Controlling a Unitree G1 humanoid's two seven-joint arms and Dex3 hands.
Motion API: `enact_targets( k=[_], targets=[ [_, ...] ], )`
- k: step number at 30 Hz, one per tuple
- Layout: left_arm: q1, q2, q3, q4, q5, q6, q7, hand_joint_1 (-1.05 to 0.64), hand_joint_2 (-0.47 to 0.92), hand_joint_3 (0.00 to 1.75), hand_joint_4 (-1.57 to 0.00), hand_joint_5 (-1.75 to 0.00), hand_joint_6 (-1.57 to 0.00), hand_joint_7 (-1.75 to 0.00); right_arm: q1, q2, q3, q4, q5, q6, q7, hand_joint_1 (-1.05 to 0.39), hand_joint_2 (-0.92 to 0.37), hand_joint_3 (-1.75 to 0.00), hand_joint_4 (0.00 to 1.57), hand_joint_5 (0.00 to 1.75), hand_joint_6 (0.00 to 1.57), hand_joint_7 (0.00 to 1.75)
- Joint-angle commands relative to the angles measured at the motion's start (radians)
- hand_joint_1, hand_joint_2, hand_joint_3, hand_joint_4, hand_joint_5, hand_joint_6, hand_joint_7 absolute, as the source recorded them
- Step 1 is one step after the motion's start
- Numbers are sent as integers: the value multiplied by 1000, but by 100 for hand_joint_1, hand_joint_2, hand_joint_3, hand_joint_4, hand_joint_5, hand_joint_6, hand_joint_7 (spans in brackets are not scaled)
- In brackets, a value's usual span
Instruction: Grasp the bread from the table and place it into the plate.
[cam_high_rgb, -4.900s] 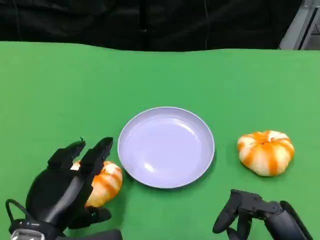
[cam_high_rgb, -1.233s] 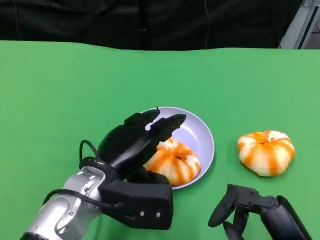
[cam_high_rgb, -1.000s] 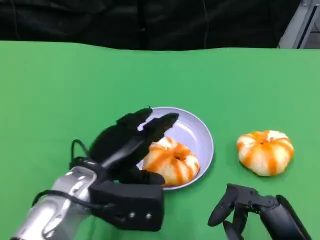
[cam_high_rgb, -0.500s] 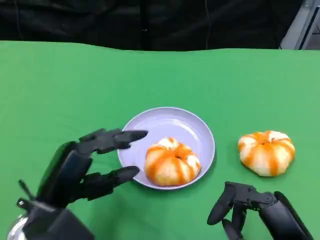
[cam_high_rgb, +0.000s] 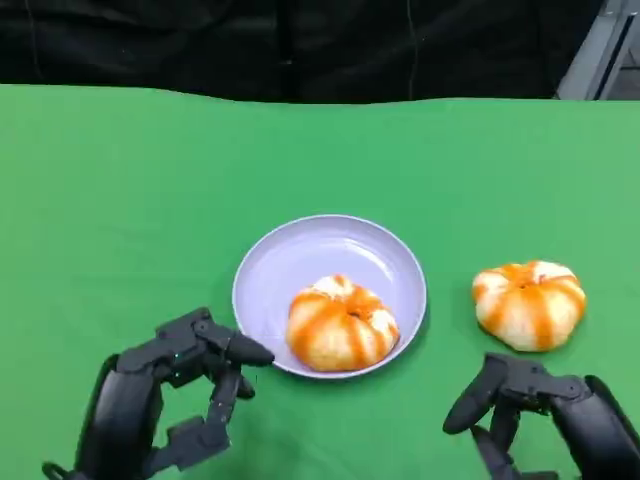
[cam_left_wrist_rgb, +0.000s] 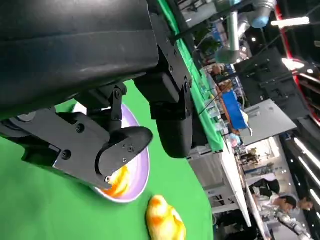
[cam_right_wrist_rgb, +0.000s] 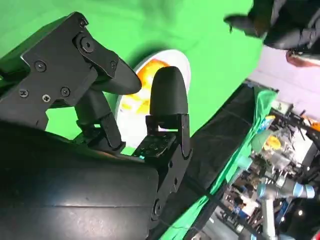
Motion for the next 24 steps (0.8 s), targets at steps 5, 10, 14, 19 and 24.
enact_targets(
  k=[5,10,14,19,24],
  targets=[
    [-135,10,27,151,83,-70,2,5,27,152,-91,-166,-90,-138,-117,-13,-46,117,37,-38,-14,-12,-32,-139,78,158,83,118],
    [-185,-1,46,203,77,-73,0,8,24,158,-92,-166,-91,-138,-163,-11,-56,159,29,-36,-17,-16,-37,-132,73,172,81,117],
    [-183,-4,57,225,63,-96,-10,8,26,156,-92,-167,-89,-138,-159,-1,-52,187,29,-71,-31,-14,-40,-128,71,174,80,117],
    [-120,4,69,201,50,-134,-20,6,25,153,-91,-165,-88,-138,-94,15,-41,154,14,-90,-53,-12,-42,-127,75,175,78,118],
    [7,15,89,122,25,-173,-31,8,29,150,-90,-162,-87,-140,30,31,-32,64,-38,-109,-88,-14,-42,-124,75,170,79,117]
  ],
)
